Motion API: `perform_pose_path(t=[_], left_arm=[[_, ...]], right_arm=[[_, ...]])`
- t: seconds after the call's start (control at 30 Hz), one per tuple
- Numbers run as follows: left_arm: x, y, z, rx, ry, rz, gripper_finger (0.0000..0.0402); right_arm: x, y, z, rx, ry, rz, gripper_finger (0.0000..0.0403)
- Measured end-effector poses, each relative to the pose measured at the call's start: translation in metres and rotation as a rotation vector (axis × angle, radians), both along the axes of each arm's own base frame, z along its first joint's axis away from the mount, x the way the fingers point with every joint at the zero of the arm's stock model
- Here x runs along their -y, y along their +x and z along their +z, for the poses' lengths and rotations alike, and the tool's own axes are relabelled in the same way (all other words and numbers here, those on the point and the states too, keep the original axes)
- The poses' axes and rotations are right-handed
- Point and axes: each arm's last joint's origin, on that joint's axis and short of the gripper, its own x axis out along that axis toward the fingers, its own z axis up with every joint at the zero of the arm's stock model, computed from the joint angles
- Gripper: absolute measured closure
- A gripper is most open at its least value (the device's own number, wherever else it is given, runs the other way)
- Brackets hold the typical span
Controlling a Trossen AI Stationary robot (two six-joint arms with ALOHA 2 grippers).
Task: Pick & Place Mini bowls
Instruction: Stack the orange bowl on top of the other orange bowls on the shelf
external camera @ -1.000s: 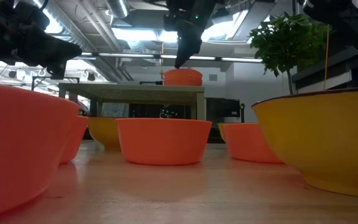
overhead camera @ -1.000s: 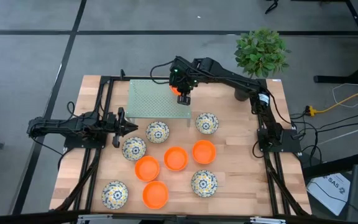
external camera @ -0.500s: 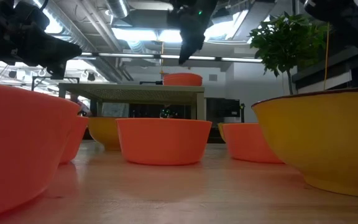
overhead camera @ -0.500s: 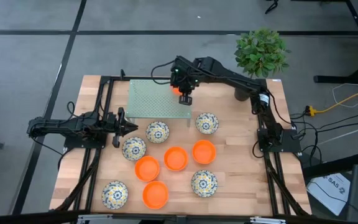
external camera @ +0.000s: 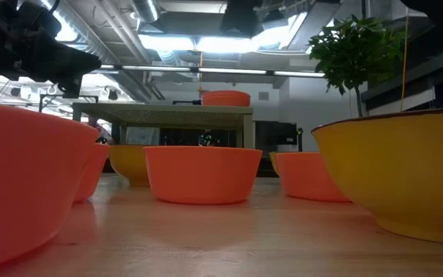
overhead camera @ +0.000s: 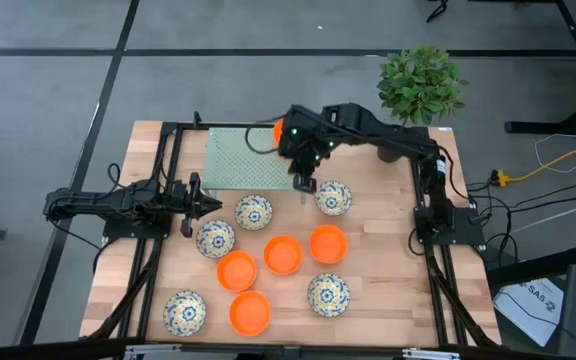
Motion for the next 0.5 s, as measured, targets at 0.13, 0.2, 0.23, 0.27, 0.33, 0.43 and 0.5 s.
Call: perform_pose_path(t=[0.13,0.2,0.23,0.27,0.33,0.43,0.5], left_arm=[[0.000,0.000,0.000,0.000,0.000,0.000,0.0363],[0.000,0.000,0.000,0.000,0.000,0.000,0.0363],[0.000,0.000,0.000,0.000,0.000,0.000,0.0363],[0.000,0.000,0.000,0.000,0.000,0.000,0.0363],[0.000,0.000,0.000,0.000,0.000,0.000,0.0363],[0.000,0.000,0.000,0.000,0.000,0.000,0.0363],[0.000,0.000,0.000,0.000,0.000,0.000,0.0363]], right_arm=[[-0.024,0.003,-0.001,-0.014,0.062,0.031,0.0397],[-0.035,0.004,-0.002,-0.022,0.082,0.028,0.0397],[-0.041,0.004,-0.002,-0.026,0.096,0.024,0.0397],[-0.046,0.004,-0.002,-0.030,0.109,0.017,0.0397],[-0.057,0.005,-0.002,-0.038,0.137,0.002,0.0397],[-0.072,0.004,-0.002,-0.046,0.157,0.007,0.0397],[-0.081,0.004,-0.002,-0.049,0.158,0.029,0.0397]])
